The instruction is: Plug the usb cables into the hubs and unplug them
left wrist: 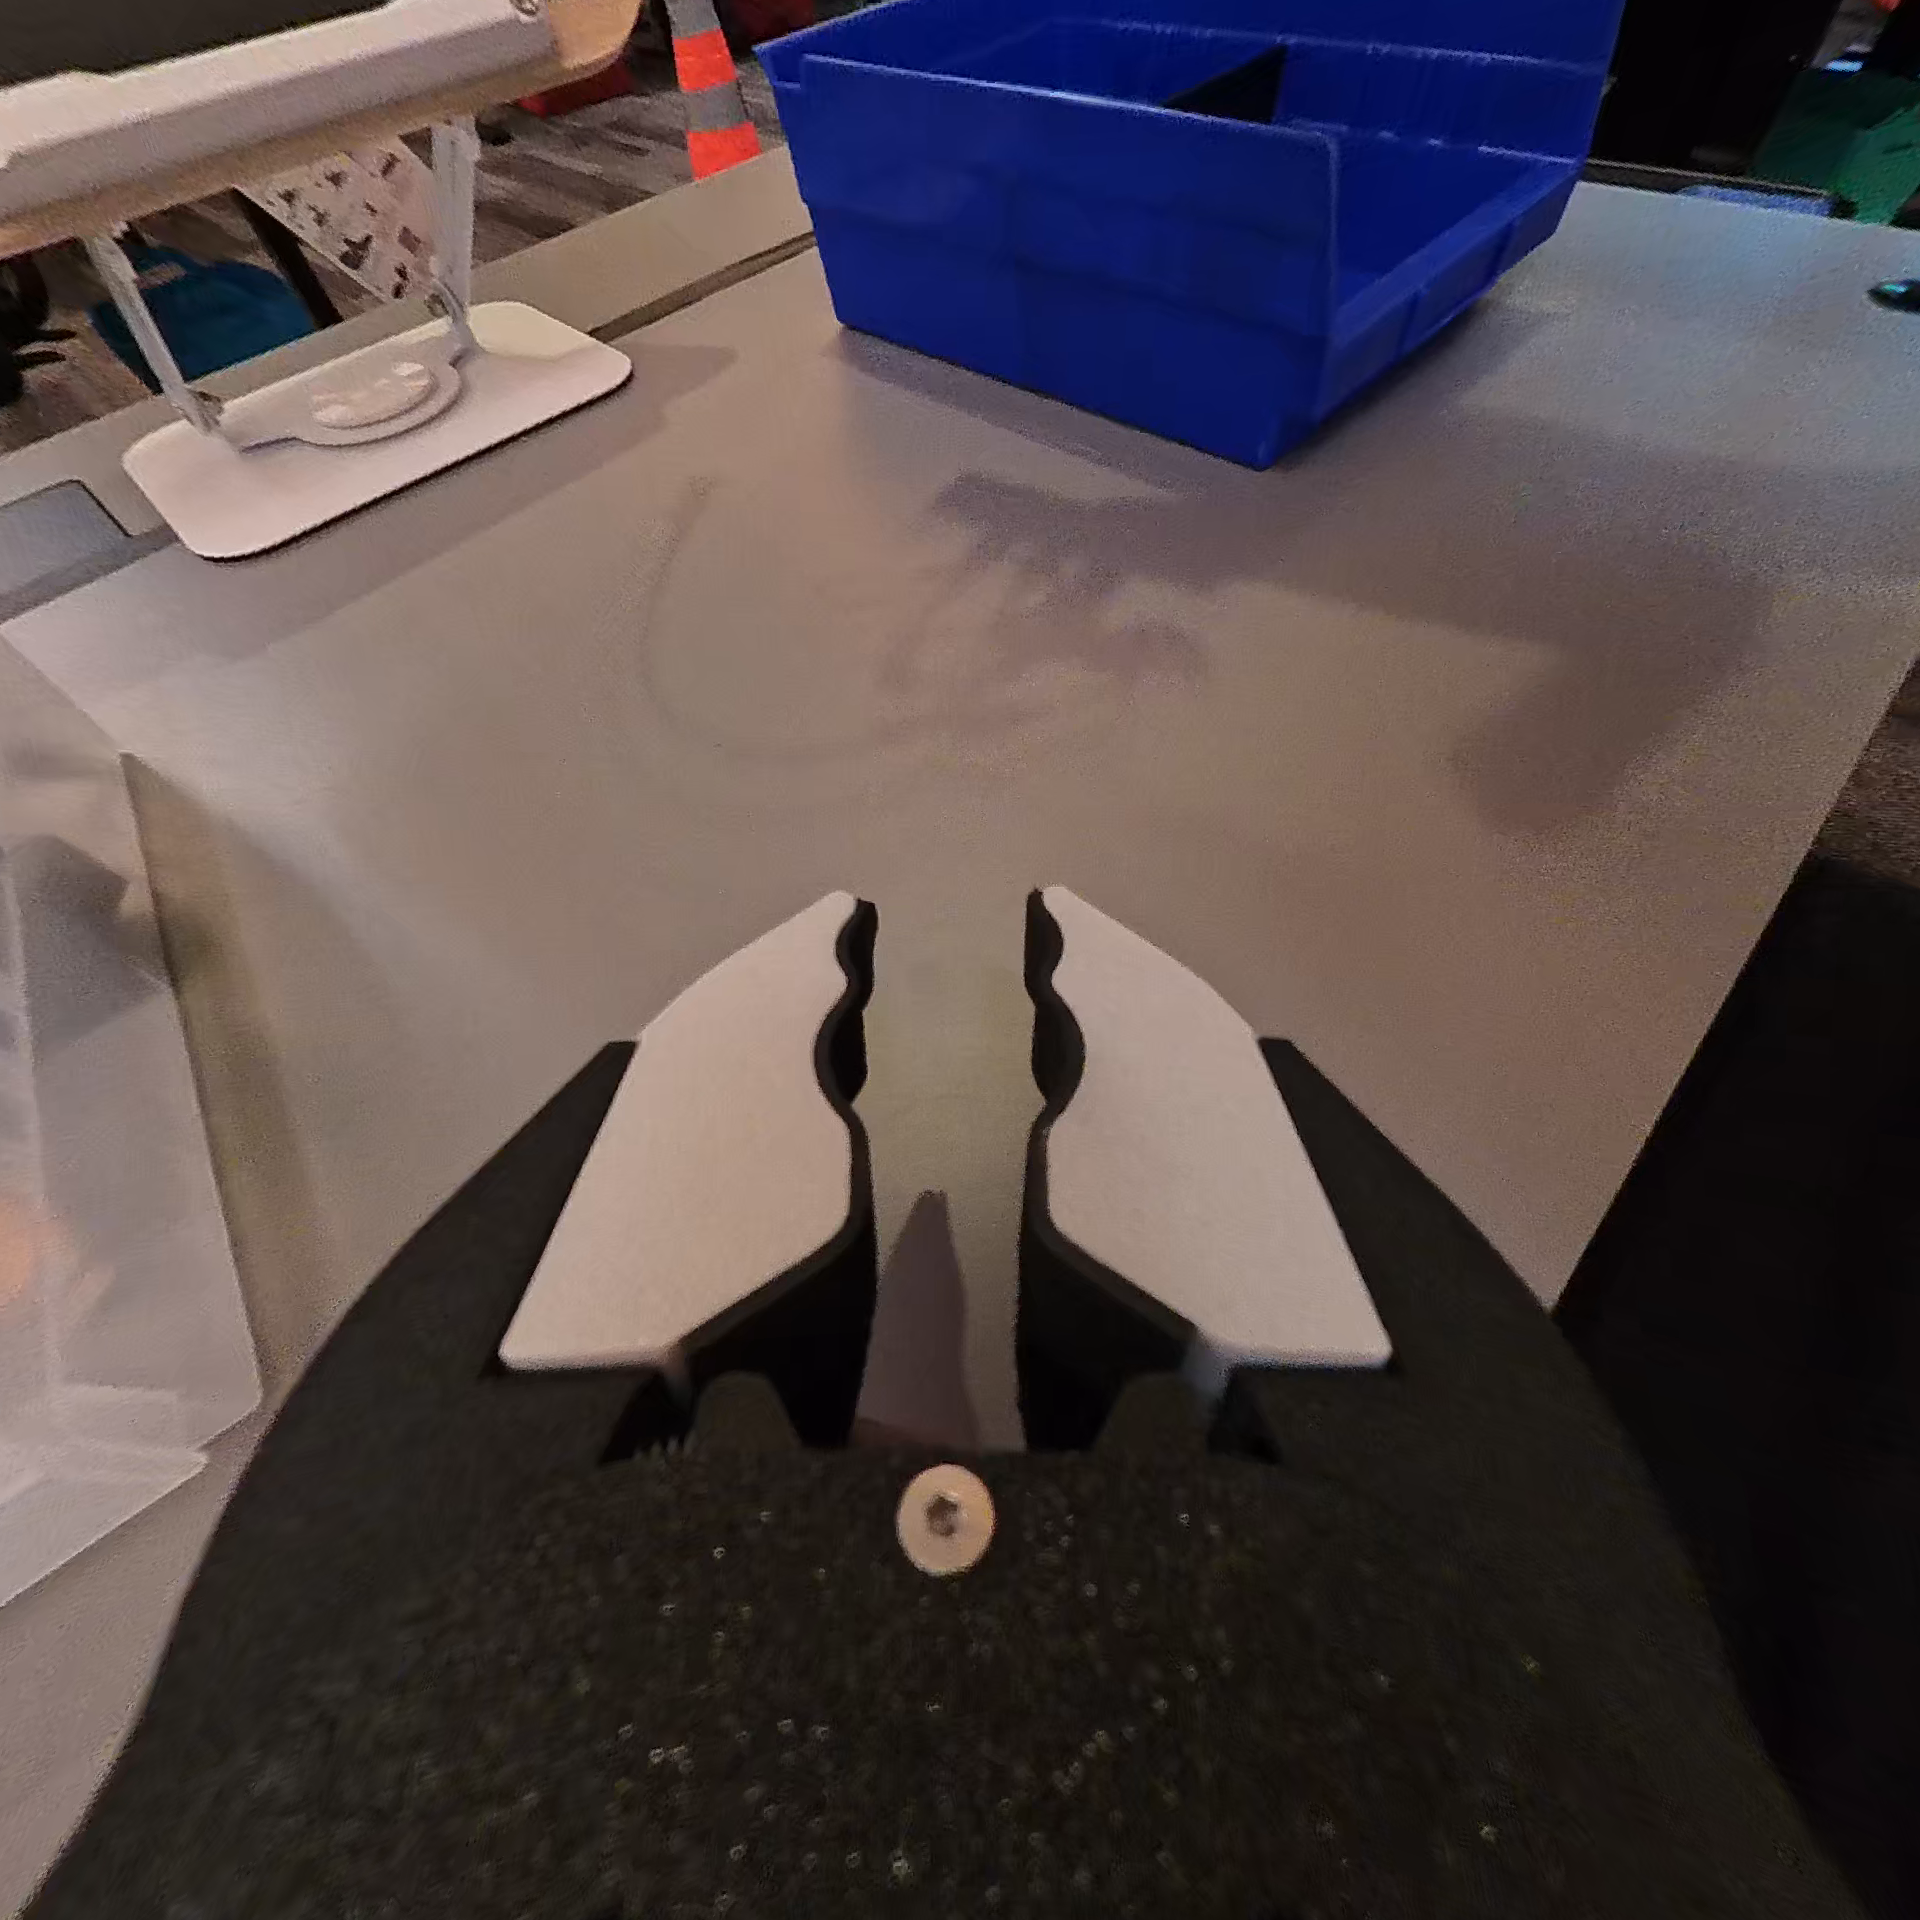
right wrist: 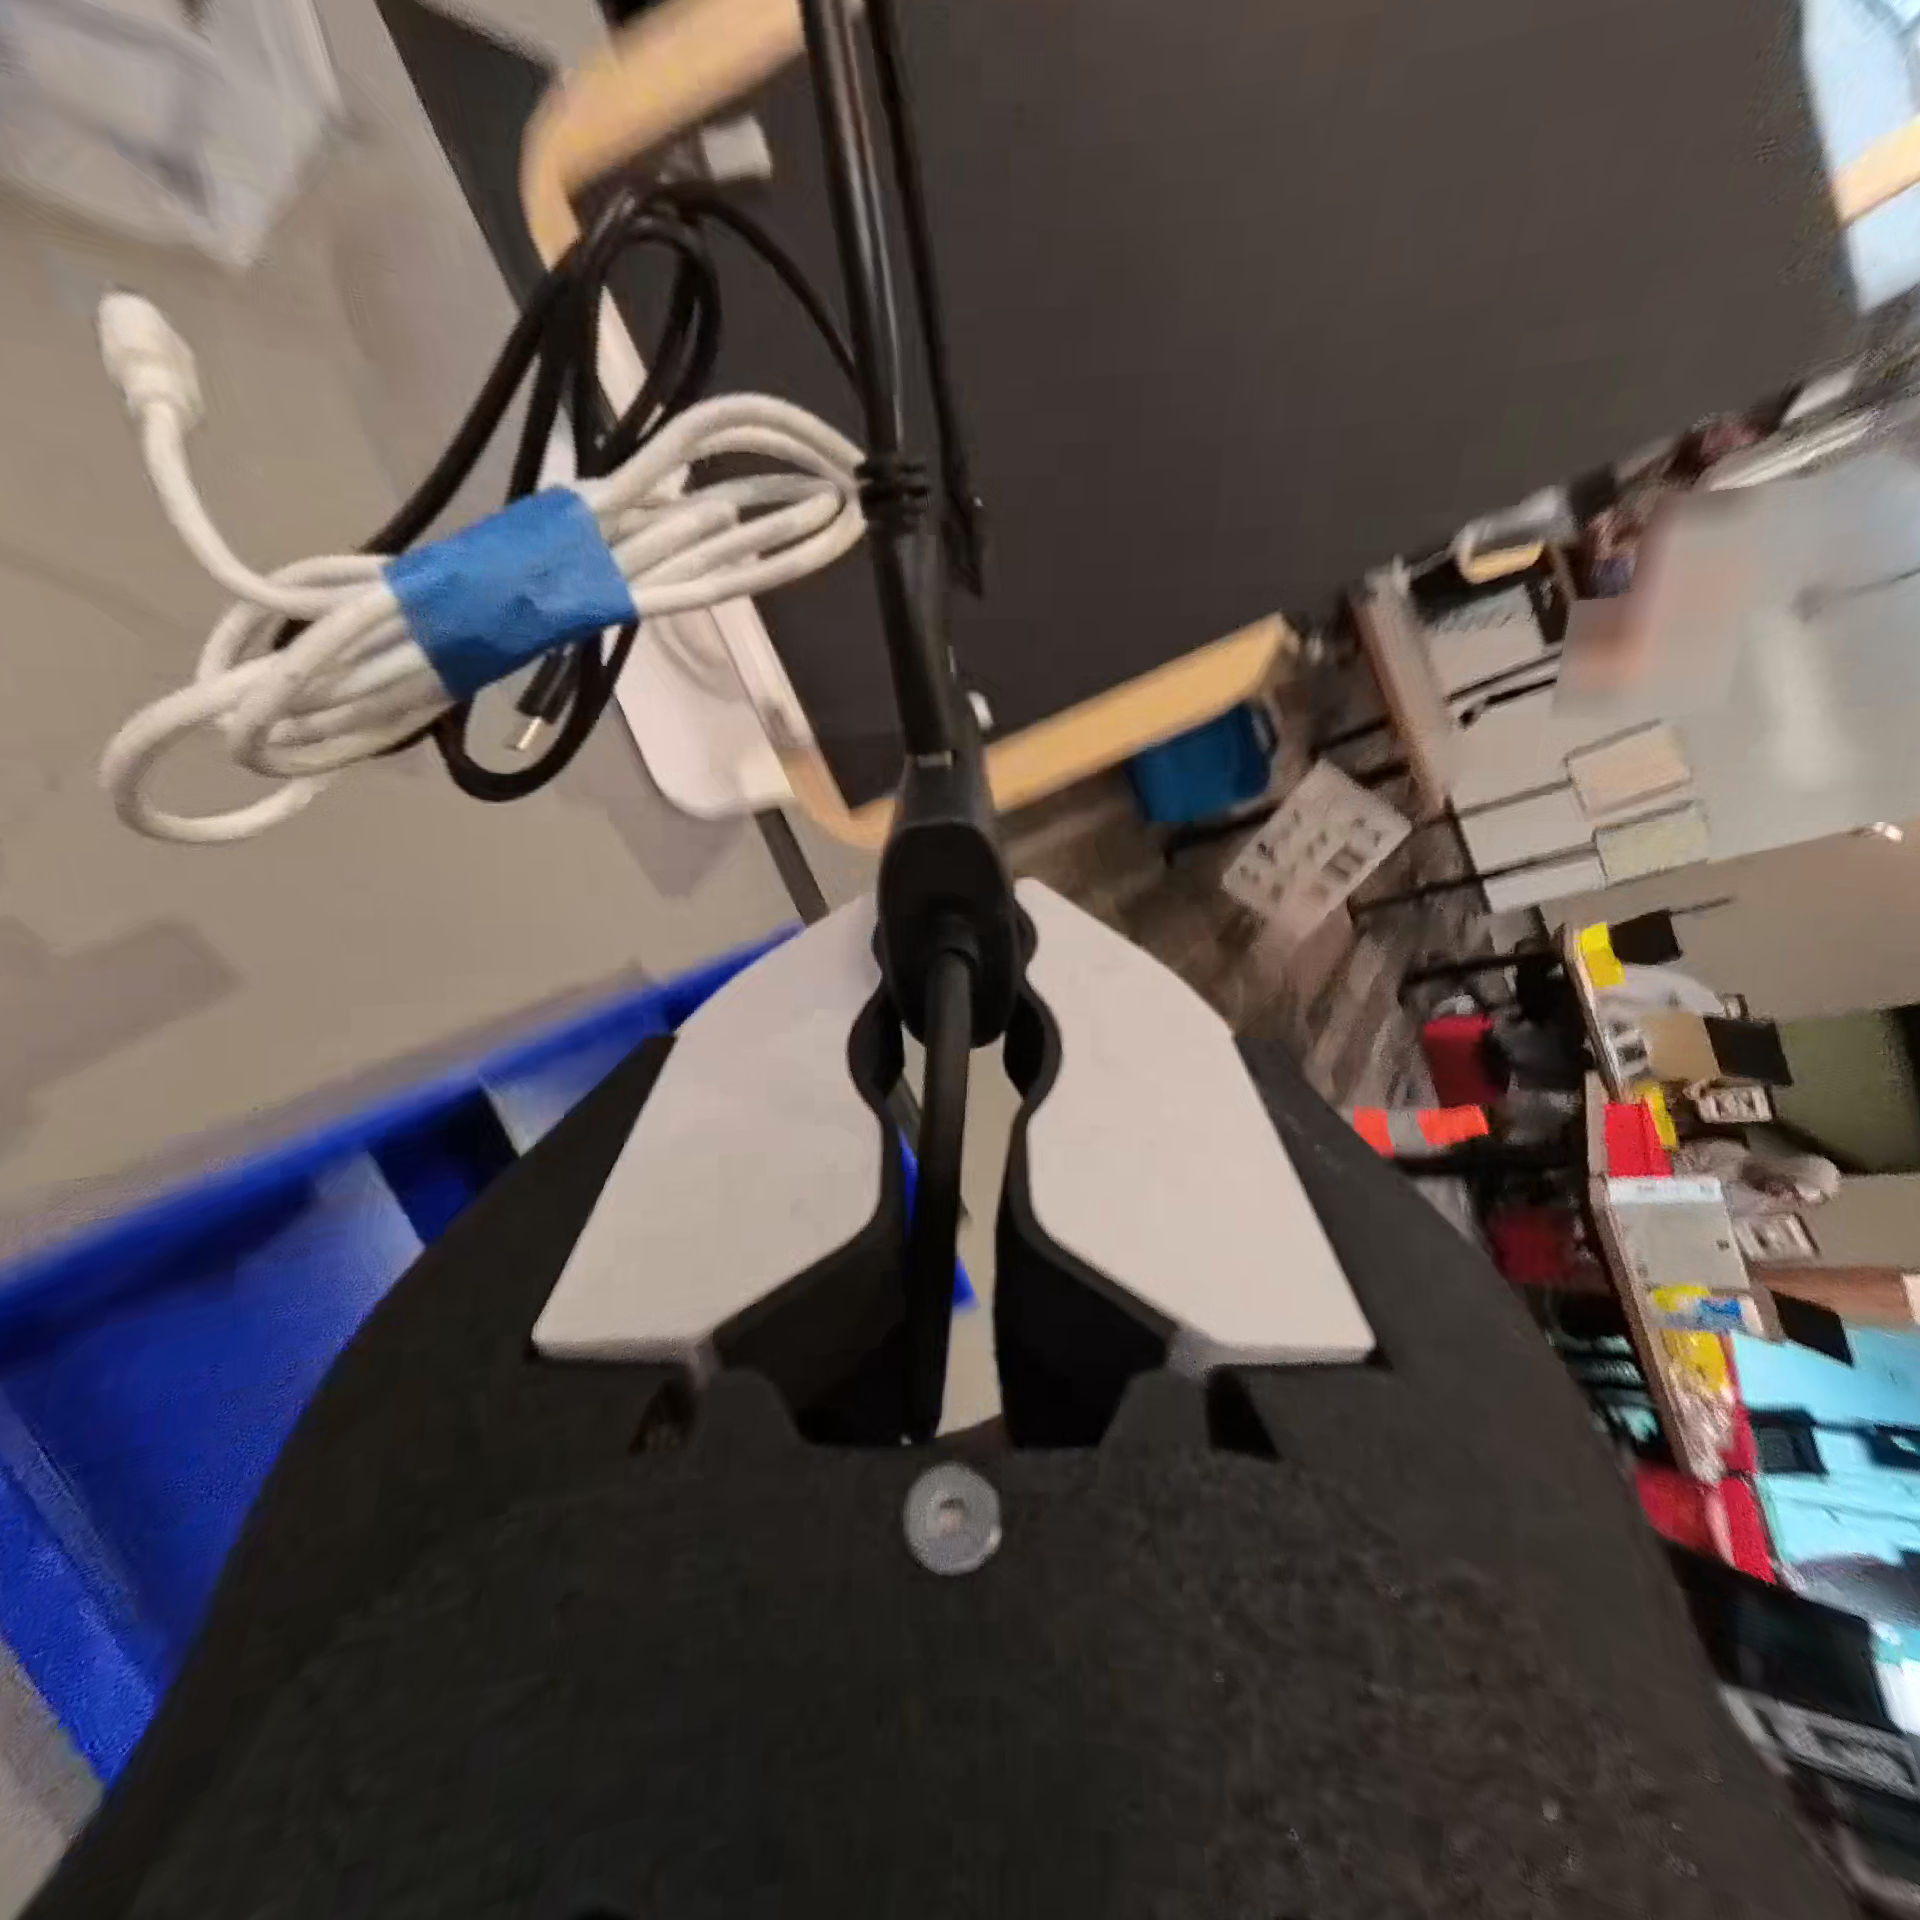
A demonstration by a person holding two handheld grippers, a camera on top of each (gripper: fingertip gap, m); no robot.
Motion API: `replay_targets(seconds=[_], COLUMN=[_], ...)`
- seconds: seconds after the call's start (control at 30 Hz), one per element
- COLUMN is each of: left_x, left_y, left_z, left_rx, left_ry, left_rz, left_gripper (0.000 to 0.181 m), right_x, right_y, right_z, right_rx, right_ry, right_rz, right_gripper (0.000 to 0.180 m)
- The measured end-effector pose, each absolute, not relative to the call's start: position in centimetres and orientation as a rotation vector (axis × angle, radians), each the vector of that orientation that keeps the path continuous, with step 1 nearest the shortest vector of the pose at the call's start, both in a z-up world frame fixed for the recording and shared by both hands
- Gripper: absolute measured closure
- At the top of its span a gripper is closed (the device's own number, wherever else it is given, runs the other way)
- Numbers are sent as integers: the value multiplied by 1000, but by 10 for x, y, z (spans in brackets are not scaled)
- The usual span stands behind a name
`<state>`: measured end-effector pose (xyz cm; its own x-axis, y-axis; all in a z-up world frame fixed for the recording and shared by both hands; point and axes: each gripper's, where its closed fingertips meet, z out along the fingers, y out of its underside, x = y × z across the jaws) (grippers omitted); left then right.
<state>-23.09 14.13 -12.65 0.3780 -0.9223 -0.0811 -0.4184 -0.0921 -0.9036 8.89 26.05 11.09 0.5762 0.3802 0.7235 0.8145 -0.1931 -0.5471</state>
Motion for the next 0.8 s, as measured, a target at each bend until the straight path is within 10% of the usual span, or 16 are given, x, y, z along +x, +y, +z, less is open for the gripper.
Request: replay_targets(seconds=[0.03, 0.4, 0.8], left_x=[-230, -224, -223], left_y=[140, 133, 125], left_z=[-128, -136, -143], left_rx=[-1693, -1703, -1700], left_ry=[1202, 1264, 1328], left_rz=[-676, -686, -694], left_gripper=[154, 156, 156], right_x=[112, 264, 192], right_y=[261, 206, 298], right_z=[110, 26, -54], right_rx=[-1861, -2768, -2913], right_ry=[-1005, -1315, -1345], right_rz=[-566, -518, -183], right_gripper=[165, 165, 165])
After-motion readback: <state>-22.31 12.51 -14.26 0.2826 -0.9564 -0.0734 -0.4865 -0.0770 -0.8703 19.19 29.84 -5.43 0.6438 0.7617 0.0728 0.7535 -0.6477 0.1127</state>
